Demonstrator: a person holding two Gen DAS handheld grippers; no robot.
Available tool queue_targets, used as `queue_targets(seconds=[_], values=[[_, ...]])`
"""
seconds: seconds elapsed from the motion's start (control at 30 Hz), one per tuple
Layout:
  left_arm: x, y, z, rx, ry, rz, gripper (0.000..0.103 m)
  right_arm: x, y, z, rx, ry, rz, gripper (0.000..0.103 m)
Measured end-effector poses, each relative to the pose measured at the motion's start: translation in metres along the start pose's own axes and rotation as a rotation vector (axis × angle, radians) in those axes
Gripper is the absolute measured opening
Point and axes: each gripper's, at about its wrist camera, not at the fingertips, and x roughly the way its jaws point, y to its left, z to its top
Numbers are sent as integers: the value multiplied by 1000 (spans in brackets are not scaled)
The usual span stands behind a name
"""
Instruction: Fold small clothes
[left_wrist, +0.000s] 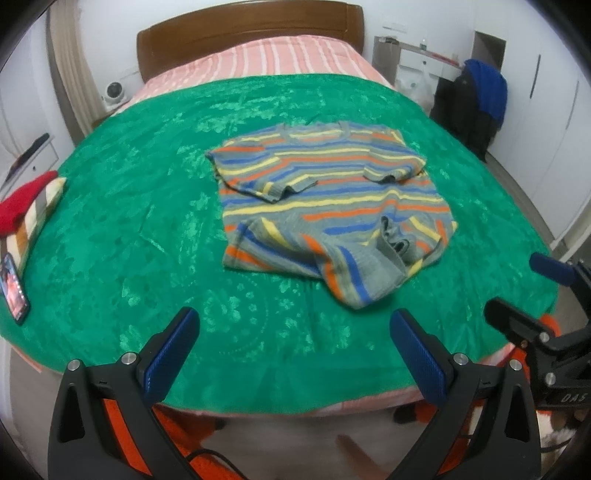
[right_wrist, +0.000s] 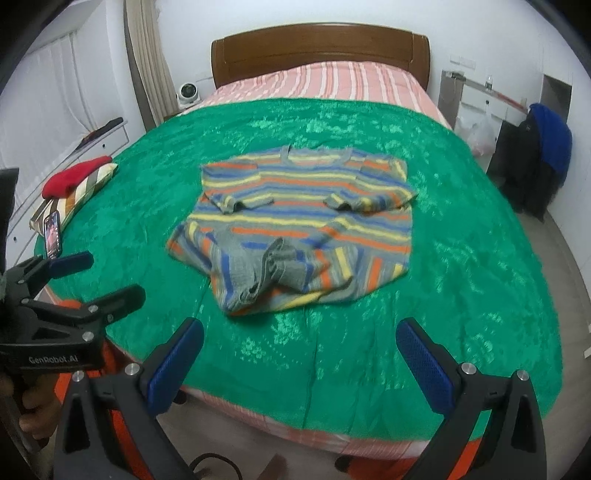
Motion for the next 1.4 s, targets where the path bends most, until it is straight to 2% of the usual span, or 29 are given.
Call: queue_targets(seconds=[0.37, 1.4], values=[[-2, 1, -2, -10, -14, 5, 103, -1, 1, -1, 18, -14, -8, 103], [6, -1, -6, -18, 19, 5, 103, 11, 13, -12, -3, 33, 12, 103]])
